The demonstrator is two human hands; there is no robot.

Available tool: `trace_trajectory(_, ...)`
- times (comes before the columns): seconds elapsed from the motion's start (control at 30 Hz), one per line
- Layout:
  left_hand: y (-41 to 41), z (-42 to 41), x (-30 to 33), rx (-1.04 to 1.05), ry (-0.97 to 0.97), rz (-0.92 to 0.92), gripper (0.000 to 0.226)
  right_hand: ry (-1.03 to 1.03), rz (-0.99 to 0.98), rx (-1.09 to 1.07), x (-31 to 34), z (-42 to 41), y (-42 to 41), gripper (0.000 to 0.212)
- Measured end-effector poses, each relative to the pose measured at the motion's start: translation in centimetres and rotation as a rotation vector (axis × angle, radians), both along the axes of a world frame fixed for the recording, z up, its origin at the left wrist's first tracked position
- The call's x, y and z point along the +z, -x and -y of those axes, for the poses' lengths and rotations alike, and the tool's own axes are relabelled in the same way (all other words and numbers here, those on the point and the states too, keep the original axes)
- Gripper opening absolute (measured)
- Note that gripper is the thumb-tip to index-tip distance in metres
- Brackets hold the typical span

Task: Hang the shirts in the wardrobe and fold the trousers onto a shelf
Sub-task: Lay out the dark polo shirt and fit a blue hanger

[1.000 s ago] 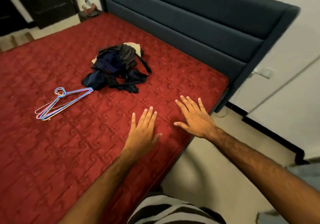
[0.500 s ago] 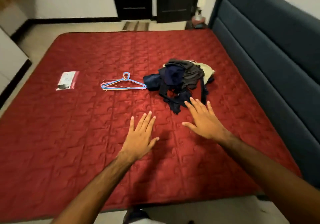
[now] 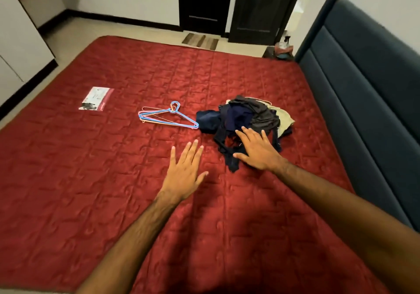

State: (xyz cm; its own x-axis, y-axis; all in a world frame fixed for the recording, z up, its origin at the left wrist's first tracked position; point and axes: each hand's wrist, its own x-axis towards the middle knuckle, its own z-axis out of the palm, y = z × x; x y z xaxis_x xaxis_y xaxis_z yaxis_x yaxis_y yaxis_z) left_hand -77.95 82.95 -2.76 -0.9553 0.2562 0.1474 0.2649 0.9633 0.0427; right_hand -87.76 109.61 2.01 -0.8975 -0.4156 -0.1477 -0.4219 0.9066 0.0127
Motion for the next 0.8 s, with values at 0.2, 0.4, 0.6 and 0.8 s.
trace_trajectory(0.2, 3.7, 1.0, -1.0, 0.021, -0.031, 0.025, 0.077, -0.082, 0.061, -0.013, -0.5, -0.4, 6.1, 0.083)
trace_trajectory(0.4, 8.0, 0.4, -4.6, 0.086, -0.049, 0.011, 0.076, -0.168, 0.078, 0.037, -4.4, -1.6, 12.2, 0.083)
trace_trajectory(0.6, 11.7, -3.9, -11.4, 0.188, -0.055, -0.032, 0.081, -0.272, 0.079, 0.069, -11.2, -5.3, 20.9, 0.082)
trace_trajectory(0.8, 23.9, -10.3, -22.0, 0.276, -0.129, -0.131, 0.078, 0.002, -0.378, 0.134, -19.9, -7.3, 33.0, 0.068)
